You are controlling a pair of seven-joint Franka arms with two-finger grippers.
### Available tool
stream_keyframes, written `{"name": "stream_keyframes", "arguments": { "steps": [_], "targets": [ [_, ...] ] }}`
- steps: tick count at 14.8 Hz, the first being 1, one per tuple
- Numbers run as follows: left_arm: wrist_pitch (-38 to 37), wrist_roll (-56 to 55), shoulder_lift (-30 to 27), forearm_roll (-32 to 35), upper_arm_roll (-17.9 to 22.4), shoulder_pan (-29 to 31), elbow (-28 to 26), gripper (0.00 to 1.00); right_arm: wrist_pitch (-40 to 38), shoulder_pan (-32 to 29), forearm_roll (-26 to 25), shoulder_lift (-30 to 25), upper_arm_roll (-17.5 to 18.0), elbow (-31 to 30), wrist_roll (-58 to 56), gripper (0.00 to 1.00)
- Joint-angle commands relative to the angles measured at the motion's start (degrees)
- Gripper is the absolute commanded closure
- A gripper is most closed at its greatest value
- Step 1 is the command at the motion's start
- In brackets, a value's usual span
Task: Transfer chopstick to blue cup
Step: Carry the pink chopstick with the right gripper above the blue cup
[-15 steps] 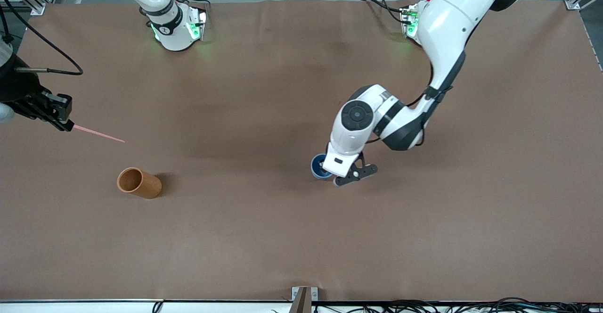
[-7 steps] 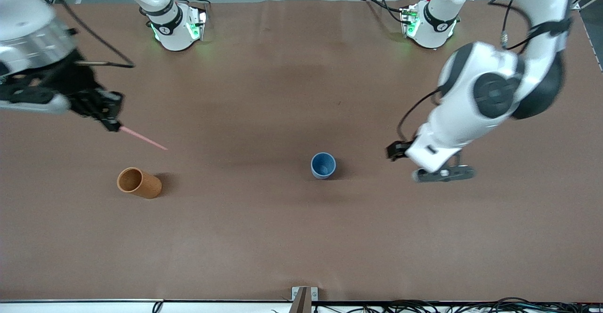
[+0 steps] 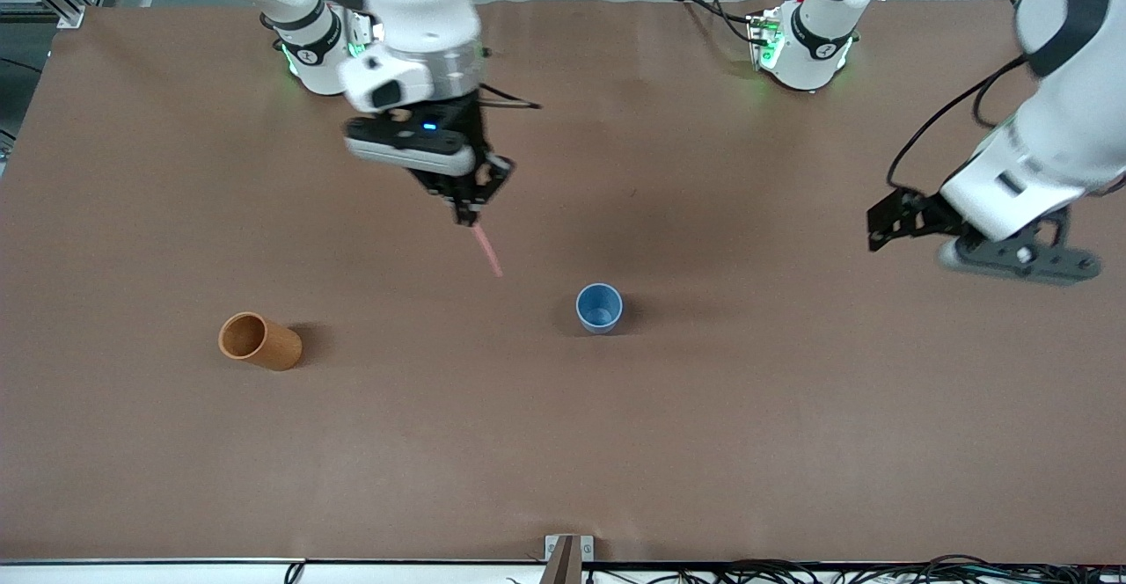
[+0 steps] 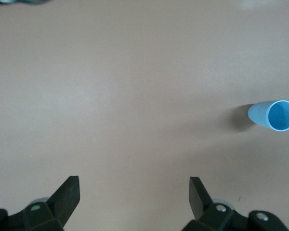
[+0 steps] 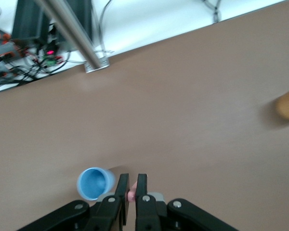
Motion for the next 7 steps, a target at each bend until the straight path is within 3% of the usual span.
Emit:
{"name": "stream_keyframes", "arguments": {
  "steps": [1,3,7],
  "targets": [
    [-6.56,0.37,-3.35,-0.23,-0.42,-0.30,2.12,0.00,-0.64,2.79,-1.02,11.41,-0.84,13.76,3.42,0.99],
    [-9.23,0.28,-3.52,-0.57,-0.60,-0.21,3.80,0.00,2.86,3.59,-0.85,15.38,-0.75,16.08,3.52,0.99],
    [-9.32,0.37,-4.05,-0.93,-0.07,0.32,3.19,0.00,5.17,5.96,-0.85,18.03,-0.75,15.99,3.87,0.98]
  ]
}}
